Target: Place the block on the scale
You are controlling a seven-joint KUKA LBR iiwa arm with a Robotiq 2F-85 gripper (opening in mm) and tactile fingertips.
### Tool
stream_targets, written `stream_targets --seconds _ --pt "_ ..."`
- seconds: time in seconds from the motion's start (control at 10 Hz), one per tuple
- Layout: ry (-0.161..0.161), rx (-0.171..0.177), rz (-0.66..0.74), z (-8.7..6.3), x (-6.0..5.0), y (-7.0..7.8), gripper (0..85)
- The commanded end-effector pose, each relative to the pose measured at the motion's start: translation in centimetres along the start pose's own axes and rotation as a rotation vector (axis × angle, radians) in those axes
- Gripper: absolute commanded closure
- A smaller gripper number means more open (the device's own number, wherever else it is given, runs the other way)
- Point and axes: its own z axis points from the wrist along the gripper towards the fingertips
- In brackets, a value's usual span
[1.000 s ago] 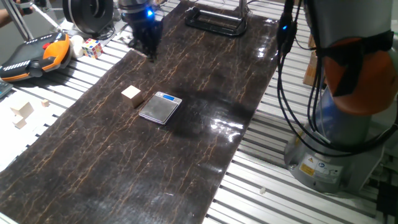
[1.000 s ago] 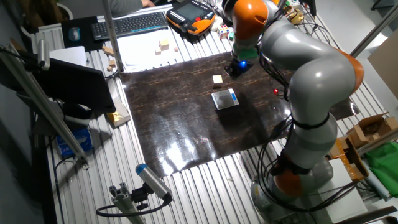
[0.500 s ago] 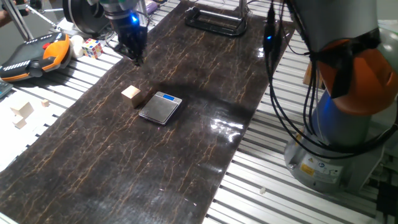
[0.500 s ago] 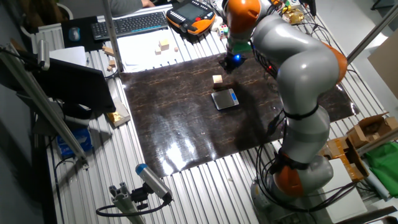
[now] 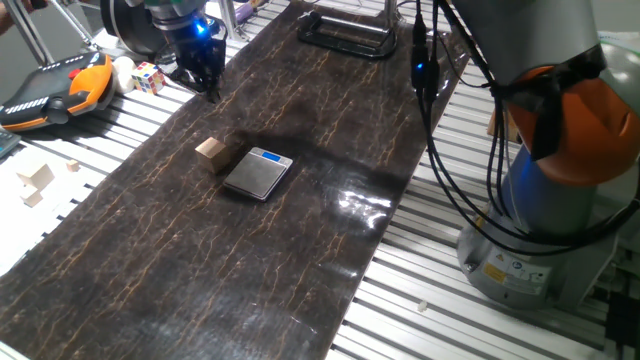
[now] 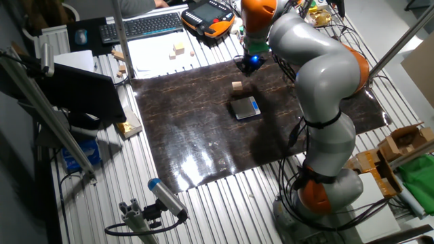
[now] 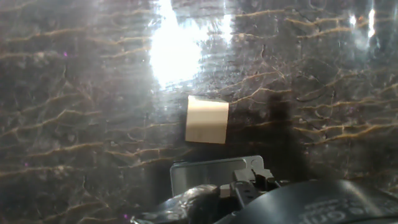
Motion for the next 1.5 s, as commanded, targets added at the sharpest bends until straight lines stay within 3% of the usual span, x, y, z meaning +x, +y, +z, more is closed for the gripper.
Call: stream_targets --seconds 0.0,0.2,0.3,0.5,1.0,1.4 --pt "0.006 -0.001 0.012 0.0 0.0 0.0 63.7" --pt "0.002 -0.003 0.011 0.0 0.0 0.0 45.0" --pt "-0.005 -0.012 0.011 0.0 0.0 0.0 39.0" --pt "-0.032 -0.03 0.022 1.5 -1.0 0.5 30.0" --pt "-0.091 -0.017 0.052 4.6 -2.2 1.3 20.7" --pt "-0.099 -0.045 0.043 8.2 -3.0 2.1 7.7"
